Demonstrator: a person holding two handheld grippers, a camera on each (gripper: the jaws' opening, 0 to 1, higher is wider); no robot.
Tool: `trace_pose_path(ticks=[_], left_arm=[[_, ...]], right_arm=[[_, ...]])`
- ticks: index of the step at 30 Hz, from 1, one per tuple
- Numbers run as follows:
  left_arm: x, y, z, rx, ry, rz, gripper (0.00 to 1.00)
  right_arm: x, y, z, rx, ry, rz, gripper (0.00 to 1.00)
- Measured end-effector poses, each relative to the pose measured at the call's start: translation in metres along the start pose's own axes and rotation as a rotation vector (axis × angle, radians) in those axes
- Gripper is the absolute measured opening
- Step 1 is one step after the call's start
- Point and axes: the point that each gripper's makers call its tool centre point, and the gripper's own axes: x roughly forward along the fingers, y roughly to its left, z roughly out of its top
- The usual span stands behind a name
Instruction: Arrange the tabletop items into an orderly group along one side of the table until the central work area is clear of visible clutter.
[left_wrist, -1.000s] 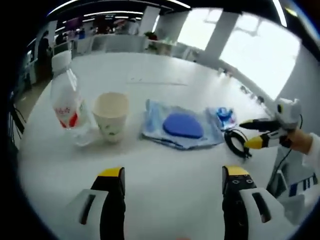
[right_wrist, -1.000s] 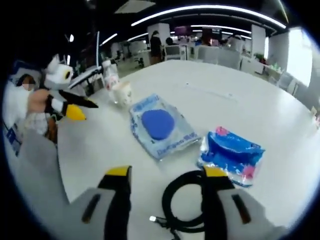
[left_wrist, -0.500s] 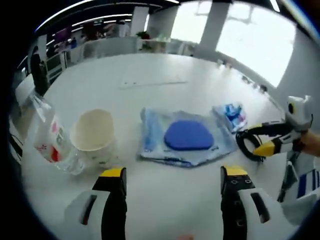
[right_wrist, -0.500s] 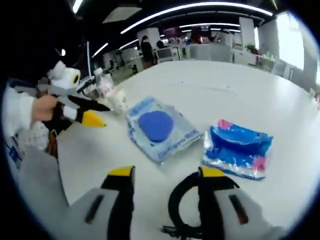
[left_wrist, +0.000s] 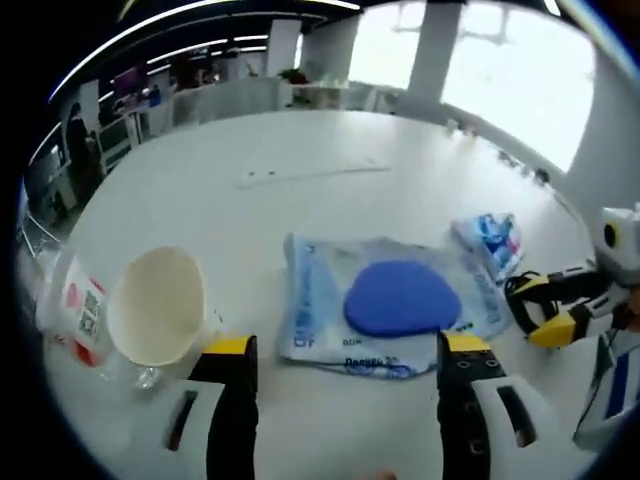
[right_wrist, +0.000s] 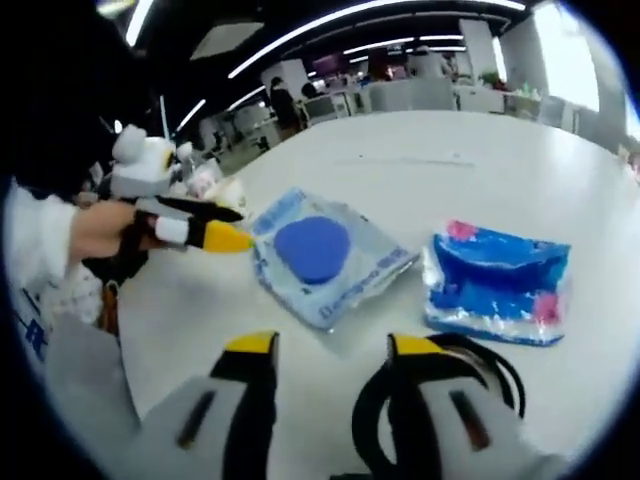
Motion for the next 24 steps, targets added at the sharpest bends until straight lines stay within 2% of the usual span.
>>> trace_pose_path(ticks=[6, 12, 16, 21, 24], left_arm=[[0.012, 0.001, -0.002, 0.003, 0.013, 0.019, 0.64], [0.013, 0.005, -0.014, 0.052, 0.065, 0.055, 0.54], [0.012, 0.013, -0.013, 0.023, 0.058, 0.087, 0.46], [0.01, 0.024, -0.013, -0.004, 0.056, 0.133, 0.29], [0.009, 0.028, -0.014, -0.009, 0.061, 0.153, 0.18]], right_arm=[[0.008, -0.001, 0.001, 0.025, -0.003, 0.005, 0.36], [0.016, 0.001, 0.007, 0.043, -0.012, 0.0, 0.31], [0.019, 0.0, 0.007, 0.054, -0.006, -0.012, 0.24], [0.021, -0.004, 0.007, 0.069, 0.001, -0.028, 0.06], [0.022, -0.009, 0.007, 0.056, 0.009, -0.049, 0.04]])
